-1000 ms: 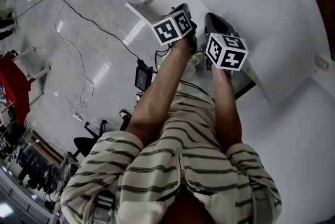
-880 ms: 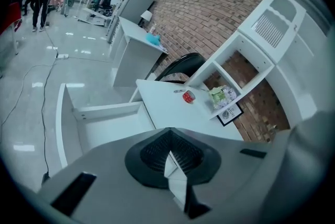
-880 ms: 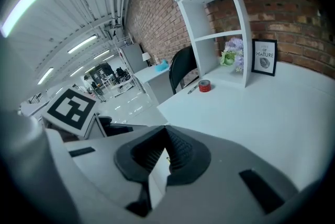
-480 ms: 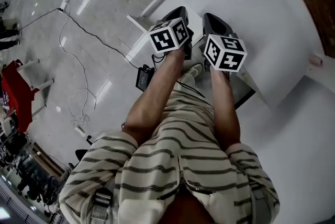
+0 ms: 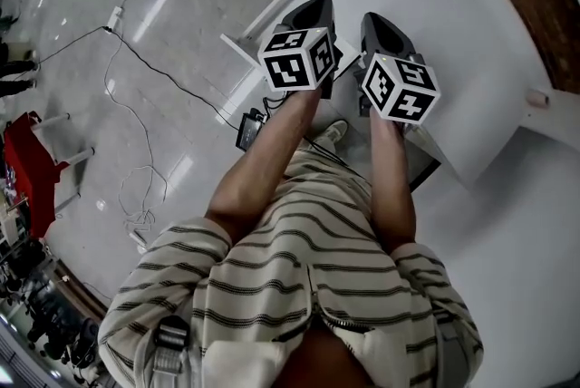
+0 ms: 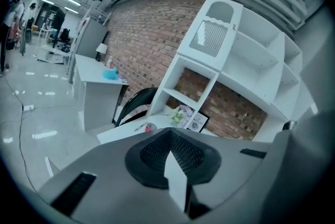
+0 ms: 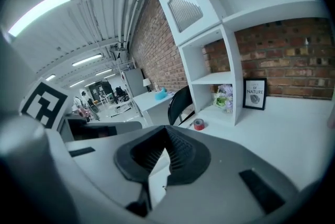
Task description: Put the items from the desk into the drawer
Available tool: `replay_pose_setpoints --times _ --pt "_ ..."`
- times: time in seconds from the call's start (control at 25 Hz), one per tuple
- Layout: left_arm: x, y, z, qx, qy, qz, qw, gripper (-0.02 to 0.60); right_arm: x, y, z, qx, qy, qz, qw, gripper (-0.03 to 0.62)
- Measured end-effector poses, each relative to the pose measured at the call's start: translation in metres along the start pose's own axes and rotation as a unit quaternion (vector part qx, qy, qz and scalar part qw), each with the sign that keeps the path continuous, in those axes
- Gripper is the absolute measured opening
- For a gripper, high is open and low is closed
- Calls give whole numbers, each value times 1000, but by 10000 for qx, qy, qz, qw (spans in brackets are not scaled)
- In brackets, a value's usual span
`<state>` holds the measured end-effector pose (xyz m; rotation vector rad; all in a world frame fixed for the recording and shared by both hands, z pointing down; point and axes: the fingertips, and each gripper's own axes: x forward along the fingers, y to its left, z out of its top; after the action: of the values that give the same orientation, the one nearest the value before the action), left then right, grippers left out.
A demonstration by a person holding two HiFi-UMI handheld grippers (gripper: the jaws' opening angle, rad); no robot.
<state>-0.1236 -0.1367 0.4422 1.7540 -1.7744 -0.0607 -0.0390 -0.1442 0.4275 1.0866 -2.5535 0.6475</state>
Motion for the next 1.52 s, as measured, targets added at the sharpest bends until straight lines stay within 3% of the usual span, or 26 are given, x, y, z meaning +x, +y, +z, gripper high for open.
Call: replay_pose_setpoints --times 0.32,0.68,0.96,1.2,1.52 --pt "-29 -62 45 1168 -519 -507 9905 6 -42 6 54 -257 -611 -177 9976 11" --pt "-60 -117 77 1684 -1017 -771 9774 6 -91 6 94 -551 -1158 -249 9914 11" --pt "-78 -167 104 2129 -1465 -1113 9596 6 -124 1 134 -749 -1715 -379 9816 11" --pt "-92 -202 116 2643 -1792 -1350 9380 6 -150 -12 154 -884 -2091 -608 9720 11" --pt "-100 -235 121 2827 -1968 -1627 9246 6 -174 -21 172 -1074 -2350 -777 9629 11"
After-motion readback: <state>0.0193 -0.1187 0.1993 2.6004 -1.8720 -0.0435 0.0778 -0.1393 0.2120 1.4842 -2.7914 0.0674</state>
